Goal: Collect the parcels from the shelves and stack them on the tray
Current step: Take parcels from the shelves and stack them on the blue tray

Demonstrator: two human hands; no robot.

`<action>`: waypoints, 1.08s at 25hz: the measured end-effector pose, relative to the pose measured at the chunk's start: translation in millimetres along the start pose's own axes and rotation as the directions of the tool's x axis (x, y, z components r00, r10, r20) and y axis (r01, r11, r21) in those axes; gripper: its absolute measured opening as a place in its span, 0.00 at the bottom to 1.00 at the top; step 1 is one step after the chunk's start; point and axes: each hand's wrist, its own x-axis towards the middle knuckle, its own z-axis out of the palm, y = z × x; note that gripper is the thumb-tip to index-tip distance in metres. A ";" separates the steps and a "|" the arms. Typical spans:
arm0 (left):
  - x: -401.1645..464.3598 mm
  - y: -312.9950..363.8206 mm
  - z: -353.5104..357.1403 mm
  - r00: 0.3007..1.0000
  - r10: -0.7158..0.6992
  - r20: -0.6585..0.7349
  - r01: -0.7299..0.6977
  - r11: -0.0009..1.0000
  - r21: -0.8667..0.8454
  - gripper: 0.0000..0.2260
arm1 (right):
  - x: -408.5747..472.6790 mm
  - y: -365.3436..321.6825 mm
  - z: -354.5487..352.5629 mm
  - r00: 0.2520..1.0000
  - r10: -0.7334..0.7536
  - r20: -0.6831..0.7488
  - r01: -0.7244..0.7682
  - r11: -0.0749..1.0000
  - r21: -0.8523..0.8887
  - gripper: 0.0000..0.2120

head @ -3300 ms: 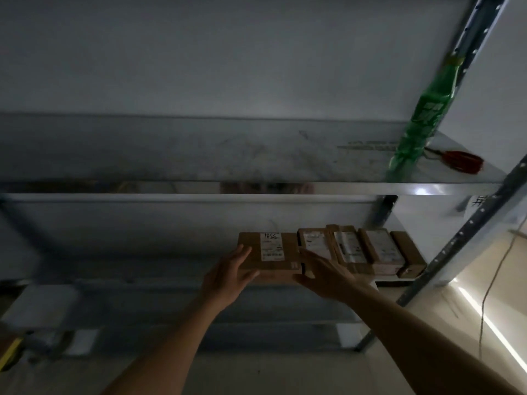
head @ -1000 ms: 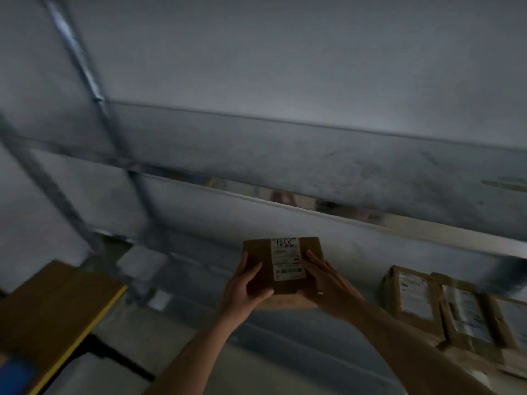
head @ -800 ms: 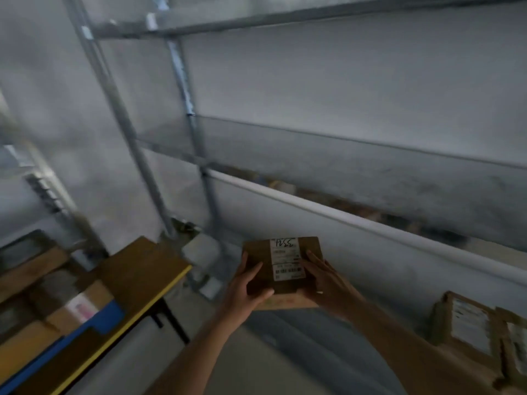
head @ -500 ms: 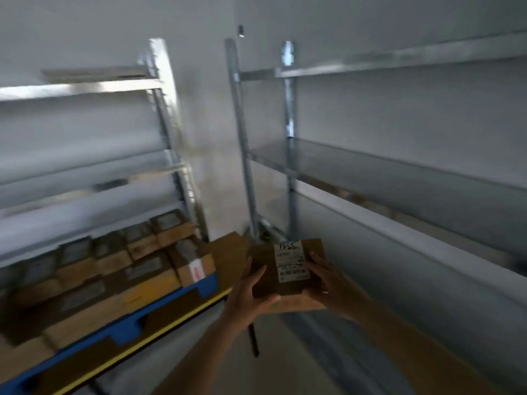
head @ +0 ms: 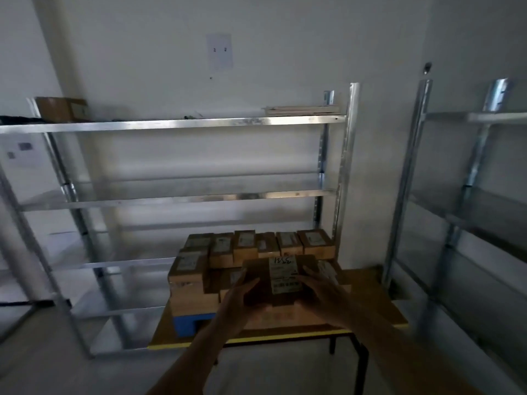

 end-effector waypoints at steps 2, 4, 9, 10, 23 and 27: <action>1.1 -33.2 -25.6 0.999 -0.022 -0.048 0.024 0.999 0.047 0.33 | 35.1 -22.7 17.7 0.999 -0.002 0.039 0.002 1.000 -0.015 0.32; 3.7 -66.6 -44.0 0.998 -0.020 -0.062 0.023 0.998 0.053 0.33 | 63.2 -42.3 34.5 0.998 -0.013 0.058 0.013 1.000 -0.003 0.33; 22.8 -141.9 -77.2 0.996 -0.084 -0.005 0.084 0.995 0.051 0.35 | 119.8 -76.1 75.0 0.997 -0.007 0.080 0.006 1.000 0.018 0.31; 26.8 -152.9 -78.6 0.994 -0.105 0.011 0.104 0.994 0.042 0.36 | 128.5 -77.3 80.5 0.996 0.000 0.091 -0.002 1.000 0.018 0.32; 106.9 -258.8 -42.2 0.939 -0.328 0.102 0.323 0.944 0.062 0.38 | 254.1 -22.9 169.1 0.956 0.044 0.291 -0.079 0.991 0.107 0.32; 132.1 -288.3 -24.6 0.927 -0.360 0.103 0.349 0.930 0.117 0.37 | 281.5 4.8 194.8 0.947 0.031 0.320 -0.089 0.981 0.170 0.33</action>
